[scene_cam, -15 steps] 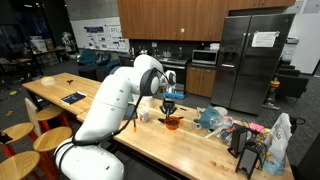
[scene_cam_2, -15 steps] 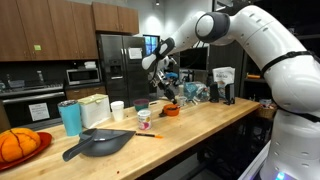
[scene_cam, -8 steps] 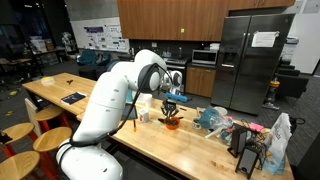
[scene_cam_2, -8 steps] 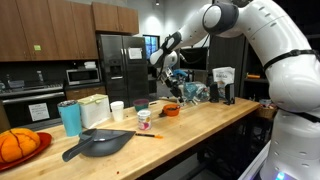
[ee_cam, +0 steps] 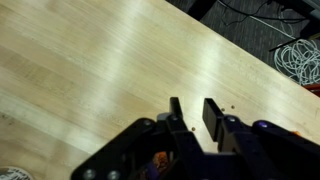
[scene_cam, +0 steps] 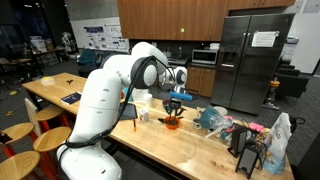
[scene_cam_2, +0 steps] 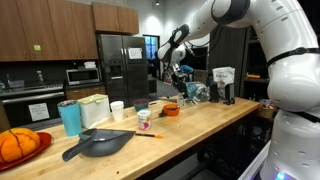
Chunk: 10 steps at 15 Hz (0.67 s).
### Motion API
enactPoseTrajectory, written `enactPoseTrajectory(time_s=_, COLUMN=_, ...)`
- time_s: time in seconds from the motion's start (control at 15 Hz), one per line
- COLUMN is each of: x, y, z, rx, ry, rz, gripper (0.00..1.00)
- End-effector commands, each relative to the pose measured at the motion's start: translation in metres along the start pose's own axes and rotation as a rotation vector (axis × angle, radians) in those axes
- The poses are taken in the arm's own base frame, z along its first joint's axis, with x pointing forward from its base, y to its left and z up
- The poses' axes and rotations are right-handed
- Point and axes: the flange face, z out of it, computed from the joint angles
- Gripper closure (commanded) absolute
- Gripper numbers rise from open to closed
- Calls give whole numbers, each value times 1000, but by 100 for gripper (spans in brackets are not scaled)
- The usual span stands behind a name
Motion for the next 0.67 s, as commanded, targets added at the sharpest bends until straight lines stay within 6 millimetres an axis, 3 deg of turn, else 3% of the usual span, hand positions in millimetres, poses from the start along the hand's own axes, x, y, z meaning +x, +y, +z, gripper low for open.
enactPoseTrajectory(time_s=0.0, x=-12, y=7, z=-12, rx=-69, ry=51, rz=-40, gripper=38)
enactPoseTrajectory(time_s=0.33, x=16, y=8, z=-20, rx=-171, ry=139, rz=-136, gripper=4)
enactPoseTrajectory(time_s=0.6, x=40, y=-2, z=-12, rx=-219, ry=154, rz=-211, gripper=0)
